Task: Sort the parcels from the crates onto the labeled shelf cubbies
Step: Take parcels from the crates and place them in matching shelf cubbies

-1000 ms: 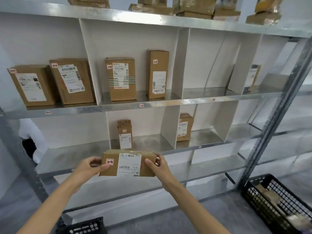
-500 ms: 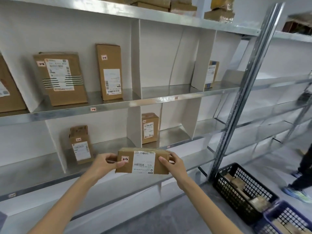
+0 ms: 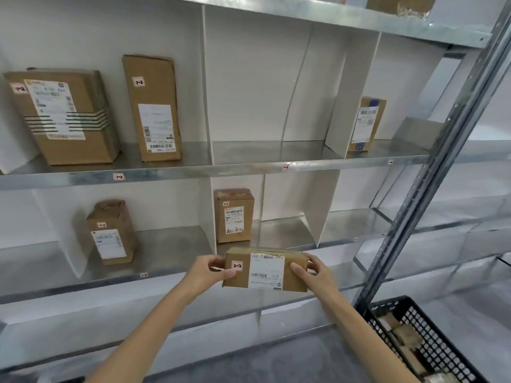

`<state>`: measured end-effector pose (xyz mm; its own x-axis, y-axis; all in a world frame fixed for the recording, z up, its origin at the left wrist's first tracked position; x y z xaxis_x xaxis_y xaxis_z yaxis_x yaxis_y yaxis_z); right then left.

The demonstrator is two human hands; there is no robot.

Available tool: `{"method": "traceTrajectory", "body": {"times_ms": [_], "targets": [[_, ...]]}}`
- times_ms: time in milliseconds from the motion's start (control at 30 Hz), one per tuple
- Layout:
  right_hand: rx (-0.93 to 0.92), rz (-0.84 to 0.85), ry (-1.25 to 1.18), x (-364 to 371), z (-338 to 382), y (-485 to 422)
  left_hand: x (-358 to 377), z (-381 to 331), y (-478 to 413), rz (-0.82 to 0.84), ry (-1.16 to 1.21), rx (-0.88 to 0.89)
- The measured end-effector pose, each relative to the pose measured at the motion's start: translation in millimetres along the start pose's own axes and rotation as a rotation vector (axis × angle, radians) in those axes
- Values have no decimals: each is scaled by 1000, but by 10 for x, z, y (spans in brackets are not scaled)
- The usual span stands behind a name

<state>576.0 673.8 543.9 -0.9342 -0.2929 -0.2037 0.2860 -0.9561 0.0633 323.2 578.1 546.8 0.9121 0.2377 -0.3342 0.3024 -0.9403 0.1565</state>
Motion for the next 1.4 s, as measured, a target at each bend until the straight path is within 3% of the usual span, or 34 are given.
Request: {"method": "traceTrajectory", "body": {"times_ms": [200, 467, 633, 800, 1100, 1300, 1400], "targets": [[-4, 102, 1, 407, 65, -321, -381, 115, 1, -91, 39, -16], [-7, 271, 49, 1480, 9, -471, -1189, 675, 128, -167, 107, -77], [51, 360, 86, 2280, -68, -589, -1873, 1034, -26, -278, -31, -137], [12, 388, 123, 2929, 134, -805, -2339, 1301, -292, -245, -140, -216], [-50, 237, 472, 3431, 96, -1269, -2448, 1585, -893, -161, 11, -243], [-10, 242, 563, 3651, -200, -1635, -2402, 2001, -1325, -191, 25, -336], [43, 324, 580, 3774, -402, -1860, -2404, 2177, -1535, -243, 19, -381]]}}
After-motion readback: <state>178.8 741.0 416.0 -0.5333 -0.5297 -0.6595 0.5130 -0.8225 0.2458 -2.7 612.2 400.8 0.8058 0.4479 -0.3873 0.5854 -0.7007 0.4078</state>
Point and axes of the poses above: each hand's wrist, its own y-axis away from the middle knuckle, its own x-axis out of the palm, z = x × y, the point moved 8 cm from there along -y, towards the middle knuckle
